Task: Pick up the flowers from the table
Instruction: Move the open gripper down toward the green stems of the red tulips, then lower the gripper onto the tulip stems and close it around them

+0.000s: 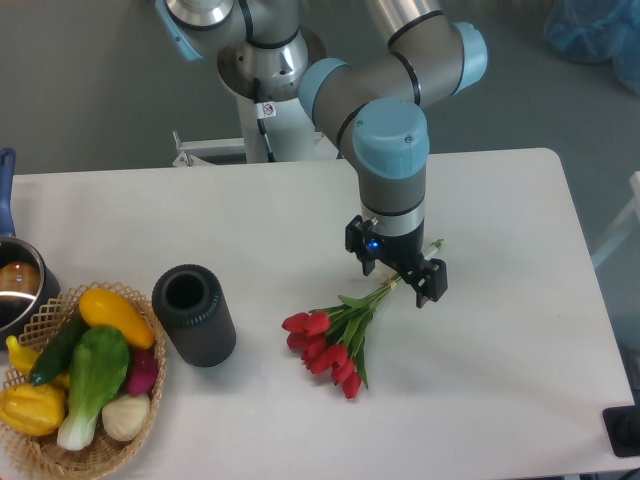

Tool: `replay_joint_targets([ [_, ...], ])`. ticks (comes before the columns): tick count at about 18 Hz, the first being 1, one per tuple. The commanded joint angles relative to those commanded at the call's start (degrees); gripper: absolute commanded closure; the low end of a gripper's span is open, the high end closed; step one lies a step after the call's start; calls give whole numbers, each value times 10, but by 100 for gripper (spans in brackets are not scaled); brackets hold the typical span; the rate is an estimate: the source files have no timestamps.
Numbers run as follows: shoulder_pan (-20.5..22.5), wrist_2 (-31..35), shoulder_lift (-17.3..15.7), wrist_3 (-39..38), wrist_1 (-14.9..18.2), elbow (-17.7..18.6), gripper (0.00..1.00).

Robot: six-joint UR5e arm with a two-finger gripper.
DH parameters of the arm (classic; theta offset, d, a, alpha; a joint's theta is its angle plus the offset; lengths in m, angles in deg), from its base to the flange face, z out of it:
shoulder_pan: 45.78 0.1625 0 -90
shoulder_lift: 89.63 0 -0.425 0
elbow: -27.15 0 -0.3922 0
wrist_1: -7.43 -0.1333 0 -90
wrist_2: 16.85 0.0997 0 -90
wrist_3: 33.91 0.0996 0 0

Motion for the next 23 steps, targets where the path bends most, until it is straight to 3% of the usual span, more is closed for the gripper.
replay_joint_targets([
  [4,-10,-4,0,1,1,1,0],
  [9,-18,-6,1,-49,-7,29,0],
  [17,-36,23,8,-50,-5,51,0],
  [23,-41,20,53,-50,-9,41,0],
])
